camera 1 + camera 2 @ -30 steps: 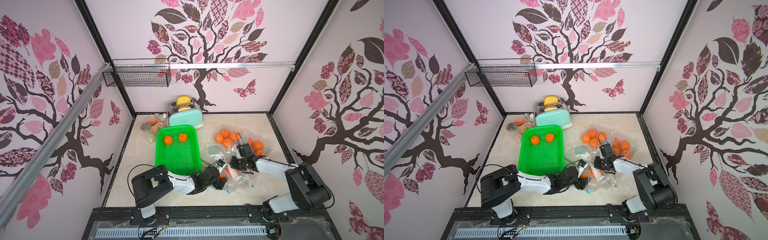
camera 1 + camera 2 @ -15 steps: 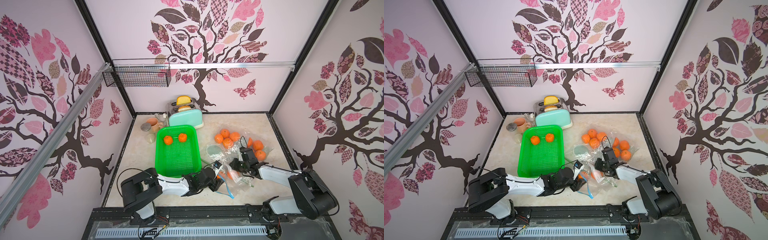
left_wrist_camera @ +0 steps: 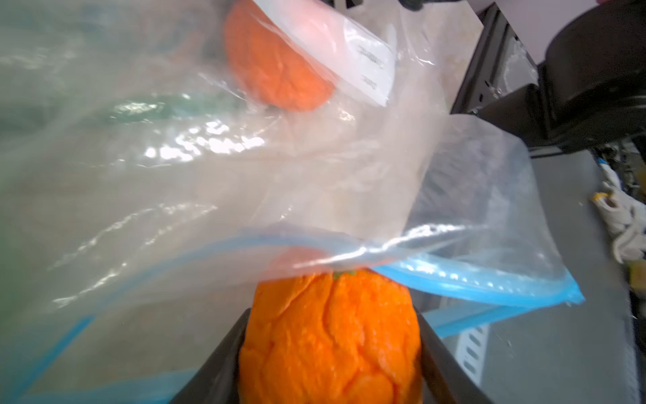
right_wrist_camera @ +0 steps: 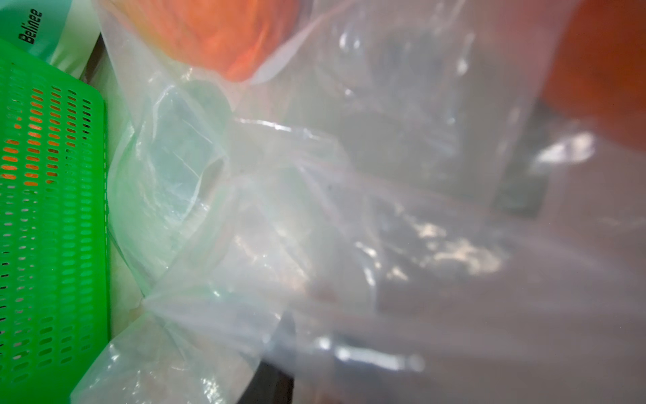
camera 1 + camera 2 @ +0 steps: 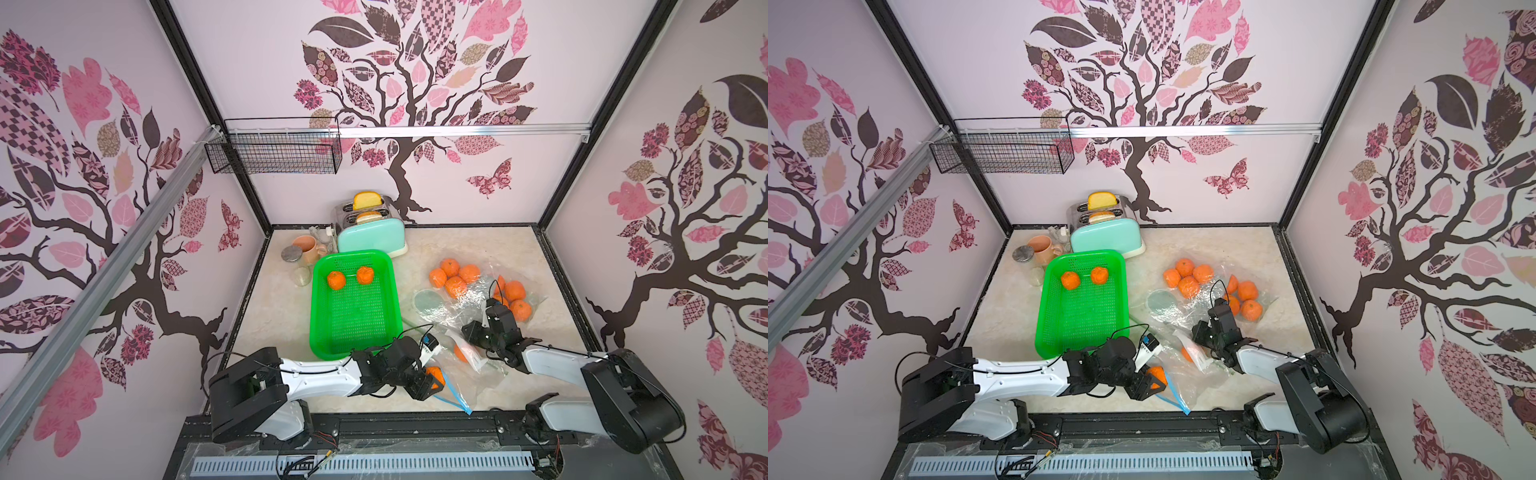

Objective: Open the zip-top bag and take out the orange
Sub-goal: Pick up the orange from the zipper food storage bag, then place the orange in the basket.

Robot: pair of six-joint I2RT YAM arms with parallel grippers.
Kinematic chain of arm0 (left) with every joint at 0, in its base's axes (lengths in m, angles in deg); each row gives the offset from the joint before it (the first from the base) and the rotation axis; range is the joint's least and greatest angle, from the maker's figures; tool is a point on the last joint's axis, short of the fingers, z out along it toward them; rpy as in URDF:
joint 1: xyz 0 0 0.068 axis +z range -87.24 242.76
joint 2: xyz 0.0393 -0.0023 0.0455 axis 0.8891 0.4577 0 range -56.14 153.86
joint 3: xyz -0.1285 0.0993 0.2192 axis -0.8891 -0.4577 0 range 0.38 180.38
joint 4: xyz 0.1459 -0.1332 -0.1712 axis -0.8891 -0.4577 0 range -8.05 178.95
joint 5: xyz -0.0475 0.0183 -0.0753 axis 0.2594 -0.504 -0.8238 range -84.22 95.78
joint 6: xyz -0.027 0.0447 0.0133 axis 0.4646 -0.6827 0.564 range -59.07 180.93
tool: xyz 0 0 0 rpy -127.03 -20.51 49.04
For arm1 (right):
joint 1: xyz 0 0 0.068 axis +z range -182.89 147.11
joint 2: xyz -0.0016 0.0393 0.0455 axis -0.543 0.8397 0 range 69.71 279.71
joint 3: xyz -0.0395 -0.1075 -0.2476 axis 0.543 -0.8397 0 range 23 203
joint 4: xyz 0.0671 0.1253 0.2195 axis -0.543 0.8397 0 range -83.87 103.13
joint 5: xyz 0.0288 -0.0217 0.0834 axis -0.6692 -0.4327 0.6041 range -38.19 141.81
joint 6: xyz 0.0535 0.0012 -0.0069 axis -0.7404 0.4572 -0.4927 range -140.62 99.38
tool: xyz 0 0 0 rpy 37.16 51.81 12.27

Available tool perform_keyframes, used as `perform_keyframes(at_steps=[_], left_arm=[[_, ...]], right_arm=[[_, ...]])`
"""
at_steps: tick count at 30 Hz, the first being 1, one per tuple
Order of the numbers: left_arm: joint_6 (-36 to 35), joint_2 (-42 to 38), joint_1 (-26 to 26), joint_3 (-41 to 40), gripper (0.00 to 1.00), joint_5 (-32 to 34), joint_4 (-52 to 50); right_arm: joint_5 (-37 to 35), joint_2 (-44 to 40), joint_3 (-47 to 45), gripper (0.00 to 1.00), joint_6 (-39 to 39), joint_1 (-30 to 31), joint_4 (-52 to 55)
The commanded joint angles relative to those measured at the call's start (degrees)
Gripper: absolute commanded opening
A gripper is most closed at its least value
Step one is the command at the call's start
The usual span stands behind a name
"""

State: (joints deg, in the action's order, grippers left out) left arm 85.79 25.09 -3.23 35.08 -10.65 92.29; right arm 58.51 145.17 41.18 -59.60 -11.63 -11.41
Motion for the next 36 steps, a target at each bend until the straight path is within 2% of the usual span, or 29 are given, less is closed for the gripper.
perform_keyframes(at_steps=[1, 6, 10, 13, 16, 19, 21, 23, 26, 29, 34, 36], left_arm=[[-0.7, -2.1, -0.2, 0.8, 0.33, -7.6, -2.1], [-2.1, -5.0, -0.1, 1.0, 0.33, -11.3, -4.7], [-2.3, -10.4, 0.3, 0.1, 0.32, -10.2, -6.7], [-0.9, -16.0, 3.2, 0.4, 0.32, -8.2, -7.6], [1.6, -22.0, 8.0, 2.5, 0.33, 3.4, -12.6], [4.1, -26.0, 13.0, 5.1, 0.36, 20.2, -19.2], [4.2, -26.2, 16.4, 6.4, 0.36, 25.9, -20.6], [4.2, -24.5, 18.8, 7.4, 0.36, 34.6, -21.2], [4.5, -18.9, 25.4, 9.1, 0.35, 39.5, -20.6], [5.1, -11.9, 34.2, 10.7, 0.35, 33.8, -18.4], [3.9, 0.8, 41.3, 15.4, 0.35, 33.6, -15.2], [3.4, 5.7, 42.6, 17.4, 0.35, 33.9, -14.6]], right_arm=[[-1.5, 2.0, -0.5, 0.24, -0.6, 0.1, 2.1], [-1.2, 3.2, 0.0, 0.24, -0.4, 0.1, 2.4], [-2.0, 2.5, -0.2, 0.24, -0.4, 0.1, 2.6], [-2.3, 2.2, -0.2, 0.24, -0.2, 0.1, 2.8], [-2.7, 1.9, -0.1, 0.24, -0.1, 0.1, 3.1], [-2.7, 1.7, -0.3, 0.24, -0.2, 0.1, 3.0], [-2.6, 1.8, -0.4, 0.24, -0.2, 0.0, 2.9], [-2.4, 2.0, -0.4, 0.24, -0.3, 0.0, 2.8], [-2.3, 2.4, -0.2, 0.24, -0.3, 0.1, 2.8], [-2.3, 2.4, -0.2, 0.24, -0.3, 0.1, 2.8], [-2.1, 2.4, -0.3, 0.25, -0.3, 0.1, 2.7], [-2.2, 2.5, -0.2, 0.25, -0.3, 0.1, 2.9]])
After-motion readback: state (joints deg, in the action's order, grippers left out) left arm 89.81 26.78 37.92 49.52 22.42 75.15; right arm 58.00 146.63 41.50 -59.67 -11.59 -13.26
